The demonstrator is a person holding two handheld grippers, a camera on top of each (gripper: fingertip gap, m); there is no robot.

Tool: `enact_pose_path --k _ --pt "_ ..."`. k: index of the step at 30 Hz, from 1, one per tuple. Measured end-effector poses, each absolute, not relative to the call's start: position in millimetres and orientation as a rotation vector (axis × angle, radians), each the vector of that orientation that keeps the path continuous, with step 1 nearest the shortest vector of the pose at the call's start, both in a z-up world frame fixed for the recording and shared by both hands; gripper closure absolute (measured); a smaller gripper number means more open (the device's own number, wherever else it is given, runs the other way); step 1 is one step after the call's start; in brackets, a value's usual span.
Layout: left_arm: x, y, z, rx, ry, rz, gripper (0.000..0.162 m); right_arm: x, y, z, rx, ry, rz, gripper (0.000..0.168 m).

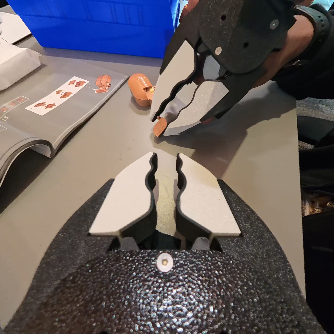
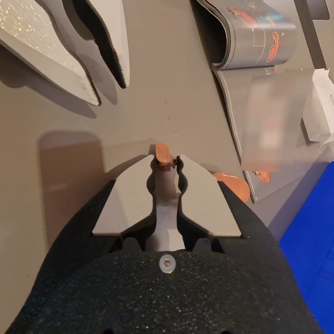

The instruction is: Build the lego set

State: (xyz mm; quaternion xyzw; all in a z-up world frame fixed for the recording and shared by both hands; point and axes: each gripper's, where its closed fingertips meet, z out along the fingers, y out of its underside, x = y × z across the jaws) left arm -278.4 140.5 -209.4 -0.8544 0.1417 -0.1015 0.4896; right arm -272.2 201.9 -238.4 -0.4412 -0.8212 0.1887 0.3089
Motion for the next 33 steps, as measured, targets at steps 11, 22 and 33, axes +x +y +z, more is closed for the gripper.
enact_pose_path --k 11,22,33 --pt "-276.7 137.6 -213.7 -2.113 0.343 -0.234 0.139 -245.0 199.3 -229.5 -1.248 -2.142 0.744 0.136" --pt "-268.8 150.0 -216.8 -2.123 0.410 -0.230 0.139 -216.9 206.9 -221.5 -1.312 -2.054 0.833 0.138" --pt "-260.5 186.6 -233.1 -2.114 0.830 -0.287 0.130 -228.2 202.4 -229.4 -1.288 -2.102 0.852 0.138"
